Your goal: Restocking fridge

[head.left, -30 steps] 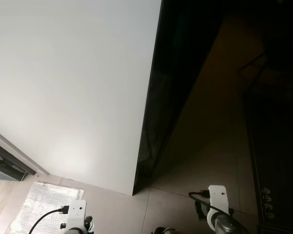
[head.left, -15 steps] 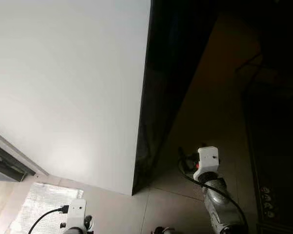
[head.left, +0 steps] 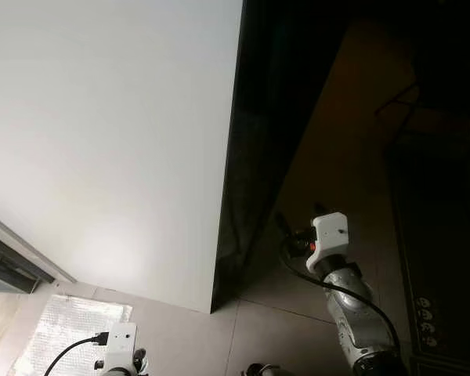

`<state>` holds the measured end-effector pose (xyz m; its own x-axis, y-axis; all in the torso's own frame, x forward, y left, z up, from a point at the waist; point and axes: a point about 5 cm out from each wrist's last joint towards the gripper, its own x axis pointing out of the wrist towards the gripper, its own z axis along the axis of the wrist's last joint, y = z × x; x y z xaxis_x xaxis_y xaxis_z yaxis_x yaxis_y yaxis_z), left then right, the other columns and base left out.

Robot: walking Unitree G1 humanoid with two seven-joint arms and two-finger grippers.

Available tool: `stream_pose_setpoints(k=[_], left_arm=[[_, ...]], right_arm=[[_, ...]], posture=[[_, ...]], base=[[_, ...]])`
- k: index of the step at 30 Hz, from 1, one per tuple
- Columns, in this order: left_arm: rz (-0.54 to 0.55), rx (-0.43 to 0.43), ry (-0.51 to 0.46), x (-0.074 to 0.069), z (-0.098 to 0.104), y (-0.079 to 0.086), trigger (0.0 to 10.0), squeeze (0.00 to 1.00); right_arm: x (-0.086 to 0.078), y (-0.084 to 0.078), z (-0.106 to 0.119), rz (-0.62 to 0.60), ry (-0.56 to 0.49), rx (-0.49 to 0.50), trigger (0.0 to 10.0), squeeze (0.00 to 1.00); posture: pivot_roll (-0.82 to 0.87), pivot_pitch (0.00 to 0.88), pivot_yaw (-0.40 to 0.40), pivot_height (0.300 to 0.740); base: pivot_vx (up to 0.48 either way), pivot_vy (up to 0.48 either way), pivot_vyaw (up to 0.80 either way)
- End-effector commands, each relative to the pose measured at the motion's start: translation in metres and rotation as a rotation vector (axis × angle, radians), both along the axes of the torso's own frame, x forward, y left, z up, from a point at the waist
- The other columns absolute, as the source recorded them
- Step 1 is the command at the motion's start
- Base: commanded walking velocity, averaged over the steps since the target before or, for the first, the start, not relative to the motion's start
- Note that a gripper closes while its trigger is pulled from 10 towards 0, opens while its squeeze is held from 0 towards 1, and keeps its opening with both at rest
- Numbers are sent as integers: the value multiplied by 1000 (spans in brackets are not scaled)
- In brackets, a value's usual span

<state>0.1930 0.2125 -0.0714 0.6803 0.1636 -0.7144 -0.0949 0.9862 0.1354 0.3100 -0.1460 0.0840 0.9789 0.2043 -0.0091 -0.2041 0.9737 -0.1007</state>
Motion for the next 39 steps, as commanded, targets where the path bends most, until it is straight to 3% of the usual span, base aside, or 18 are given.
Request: stream_pose_setpoints(k=[1, 5, 15, 16, 18, 24, 39], left_arm=[[2, 1, 30, -9, -5, -1, 10000, 0], [2, 2, 30, -9, -5, -1, 10000, 0], [2, 2, 30, -9, -5, -1, 10000, 0], [3, 4, 30, -8, -5, -1, 10000, 0], [5, 4, 31, -8, -5, -1, 10000, 0], [6, 5, 29, -8, -5, -1, 10000, 0], [8, 3, 41, -11, -6, -1, 10000, 0]], right_arm=[[6, -5, 5, -17, 5, -14, 10000, 1000], [15, 1, 13, 12, -4, -7, 10000, 961], [17, 2, 15, 11, 3, -5, 10000, 961], [37, 15, 31, 74, -12, -9, 10000, 0], [47, 24, 38, 121, -10, -20, 10000, 0], [47, 29, 33, 200, 28, -26, 10000, 0], [62, 26, 51, 152, -45, -23, 10000, 0]], posture=[[-40, 171, -76, 740], [-38, 169, -76, 740], [-38, 169, -76, 740], [-33, 172, -76, 740], [-33, 172, -75, 740], [-30, 175, -79, 740], [-31, 174, -79, 740]], base=[[0, 0, 0], [0, 0, 0], [0, 0, 0], [0, 0, 0], [0, 0, 0], [0, 0, 0], [0, 0, 0]])
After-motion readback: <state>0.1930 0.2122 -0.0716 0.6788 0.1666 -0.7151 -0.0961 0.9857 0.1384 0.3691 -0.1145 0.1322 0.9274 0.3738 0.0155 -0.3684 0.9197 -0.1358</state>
